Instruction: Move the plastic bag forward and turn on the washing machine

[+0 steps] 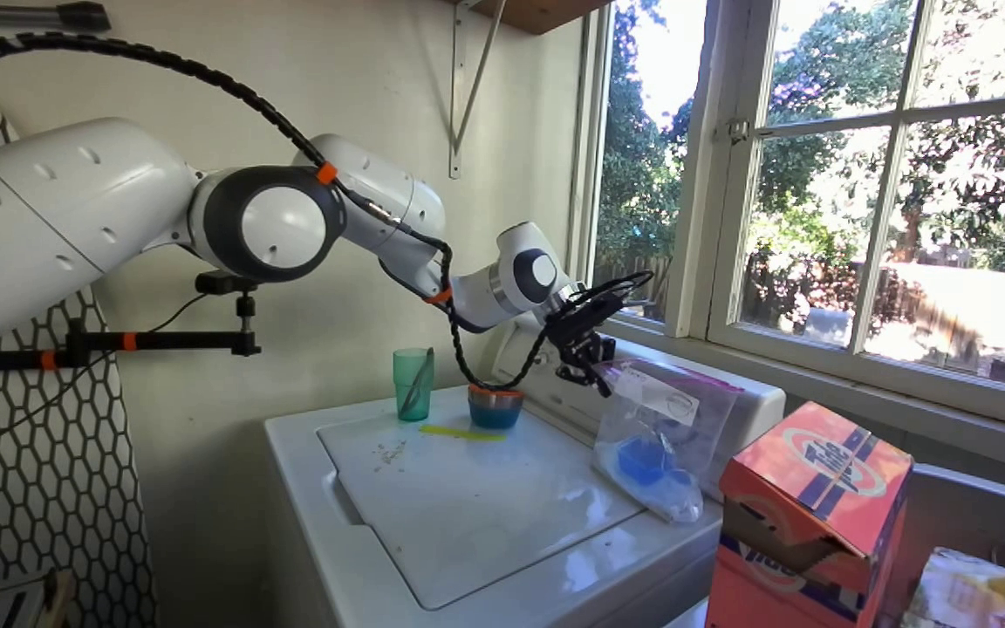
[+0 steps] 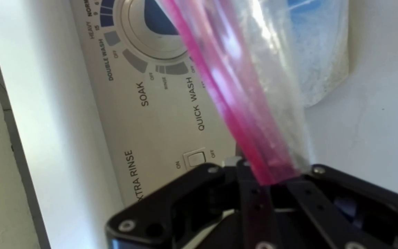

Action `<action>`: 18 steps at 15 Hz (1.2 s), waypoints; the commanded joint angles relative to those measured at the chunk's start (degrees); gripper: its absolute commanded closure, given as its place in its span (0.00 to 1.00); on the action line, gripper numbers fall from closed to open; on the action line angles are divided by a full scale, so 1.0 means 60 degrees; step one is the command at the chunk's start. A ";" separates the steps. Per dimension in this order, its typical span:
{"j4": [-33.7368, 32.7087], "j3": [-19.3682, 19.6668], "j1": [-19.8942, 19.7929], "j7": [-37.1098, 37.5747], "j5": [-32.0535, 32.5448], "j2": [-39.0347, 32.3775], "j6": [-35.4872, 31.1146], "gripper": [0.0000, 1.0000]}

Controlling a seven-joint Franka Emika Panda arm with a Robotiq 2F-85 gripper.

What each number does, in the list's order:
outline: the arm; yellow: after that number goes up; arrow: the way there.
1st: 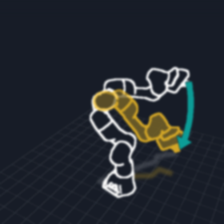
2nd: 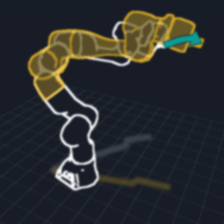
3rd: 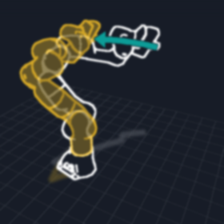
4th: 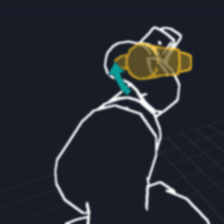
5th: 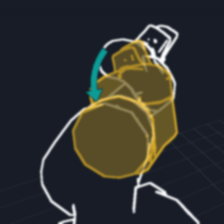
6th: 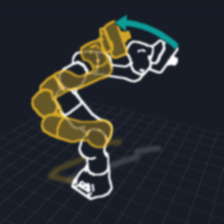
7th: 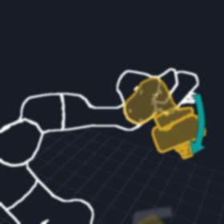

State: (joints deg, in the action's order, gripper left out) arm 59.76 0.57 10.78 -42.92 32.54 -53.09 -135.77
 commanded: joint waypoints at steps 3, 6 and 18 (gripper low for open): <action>-0.1366 0.0008 0.0002 -0.0307 -0.0401 -0.0844 0.0480 1.00; -0.2009 0.0119 0.0063 -0.0239 -0.0560 -0.1185 0.1017 1.00; -0.2802 0.0285 0.0031 0.0126 -0.0502 -0.1746 0.1059 1.00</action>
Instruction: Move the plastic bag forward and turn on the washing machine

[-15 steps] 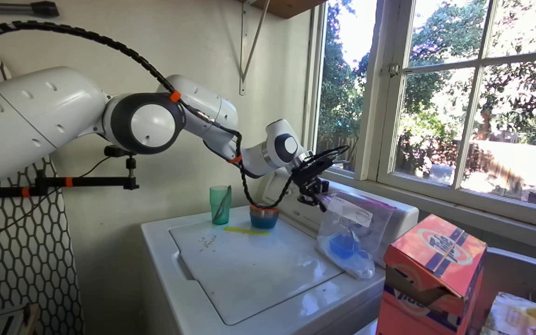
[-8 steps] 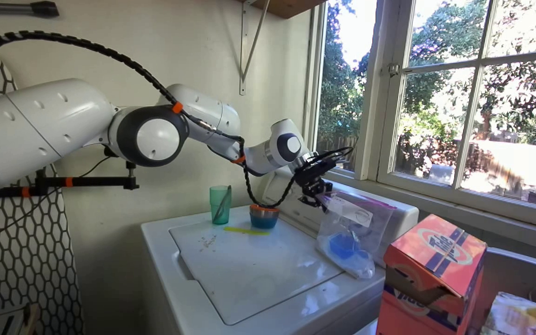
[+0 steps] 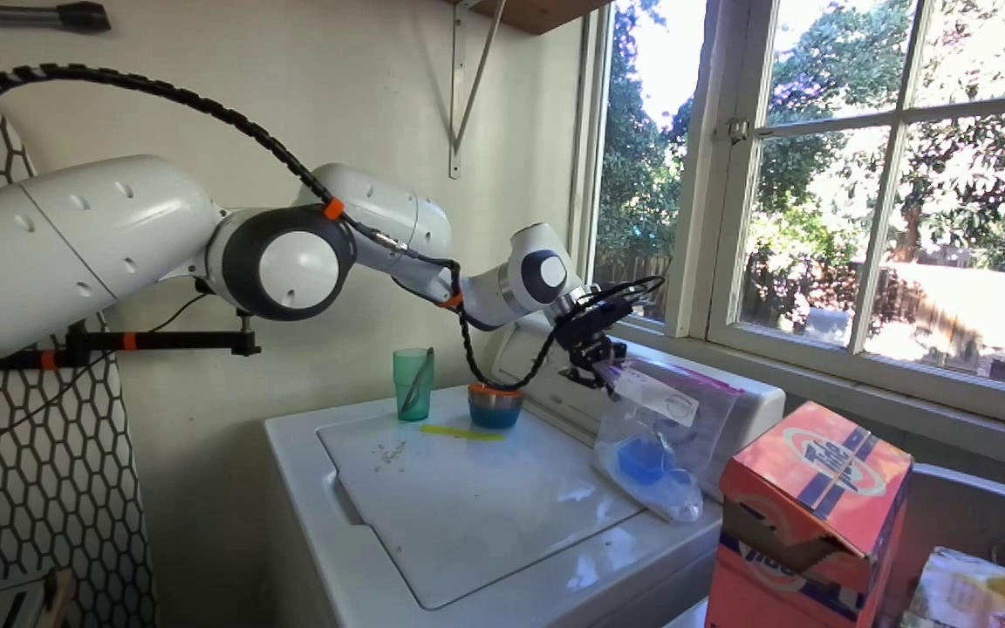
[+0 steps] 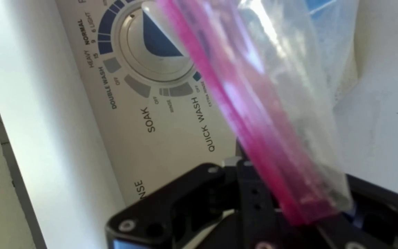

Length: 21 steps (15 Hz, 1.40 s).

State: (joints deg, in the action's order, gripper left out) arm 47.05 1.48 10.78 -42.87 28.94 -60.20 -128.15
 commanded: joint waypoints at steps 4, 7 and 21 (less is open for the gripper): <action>-0.1133 0.0158 0.0005 0.0107 0.0051 -0.0983 -0.0691 1.00; -0.1365 0.0171 0.0018 0.0143 0.0052 -0.1202 -0.1163 1.00; -0.2290 0.0627 0.0217 0.0450 0.0095 -0.1899 -0.1222 1.00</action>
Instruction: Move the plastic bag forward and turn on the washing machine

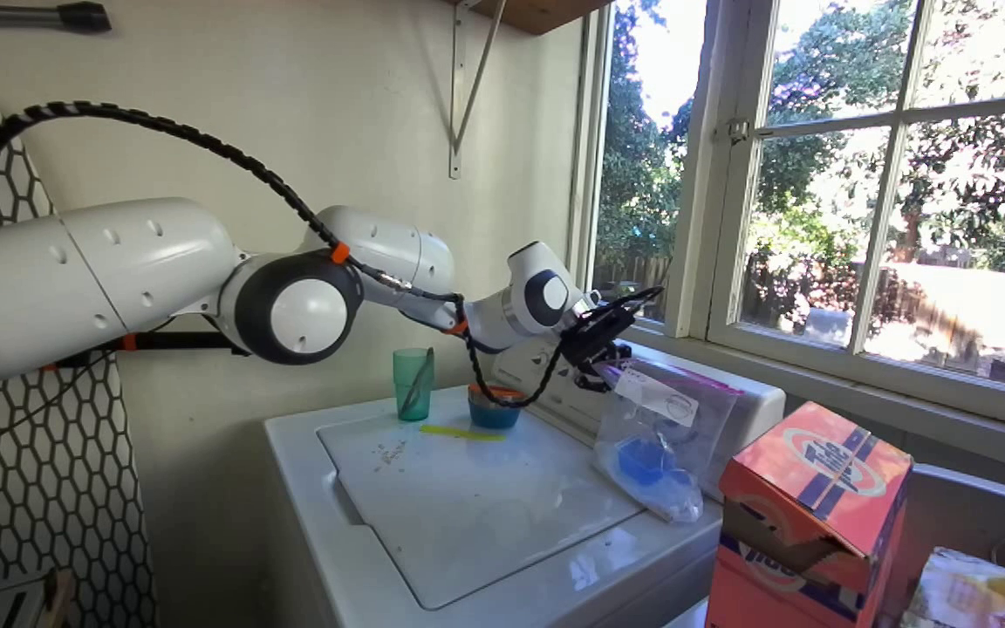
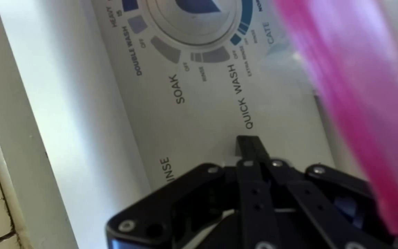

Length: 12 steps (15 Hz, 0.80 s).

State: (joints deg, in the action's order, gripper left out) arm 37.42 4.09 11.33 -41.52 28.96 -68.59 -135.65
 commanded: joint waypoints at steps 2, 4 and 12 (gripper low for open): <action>-0.0676 0.0267 0.0192 0.0304 0.0052 -0.0497 0.0312 1.00; -0.0656 0.0321 0.0263 0.0329 0.0035 -0.0497 0.0552 1.00; -0.0787 0.0564 0.0540 0.0767 -0.0006 -0.0669 0.0952 1.00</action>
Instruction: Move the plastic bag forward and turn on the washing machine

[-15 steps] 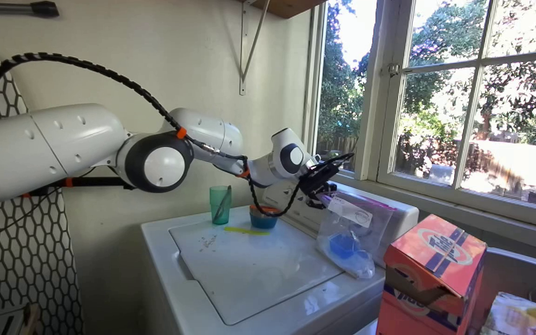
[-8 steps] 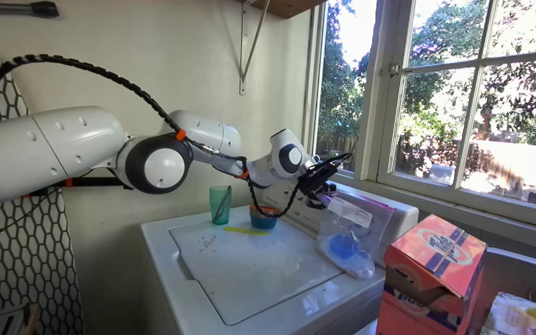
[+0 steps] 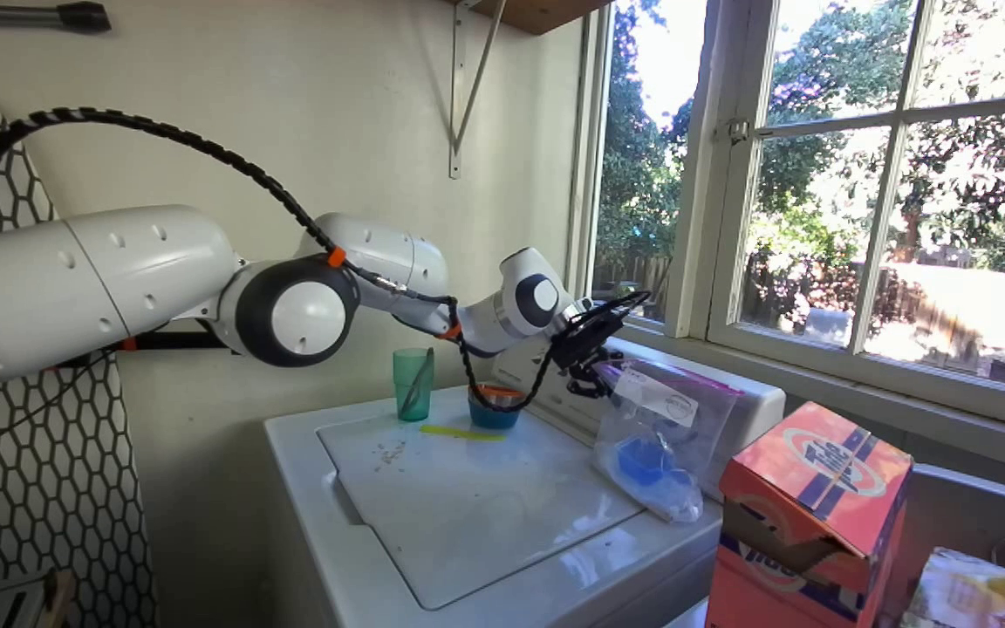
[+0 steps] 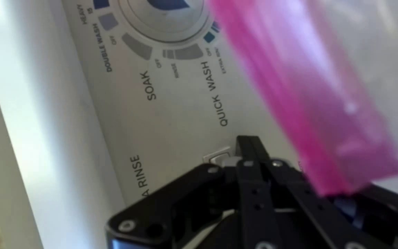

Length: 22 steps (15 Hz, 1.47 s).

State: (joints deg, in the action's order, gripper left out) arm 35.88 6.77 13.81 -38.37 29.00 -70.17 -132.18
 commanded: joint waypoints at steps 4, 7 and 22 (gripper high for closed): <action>0.0009 -0.0021 0.0065 0.0058 -0.0016 -0.0041 0.0070 0.99; 0.0286 -0.0263 -0.0024 -0.0330 -0.0162 0.0203 0.0135 1.00; 0.4645 -0.1023 0.1253 0.2682 -0.0290 0.3904 0.2069 1.00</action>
State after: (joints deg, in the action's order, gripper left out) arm 52.45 -0.76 19.12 -29.86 26.17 -54.77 -122.26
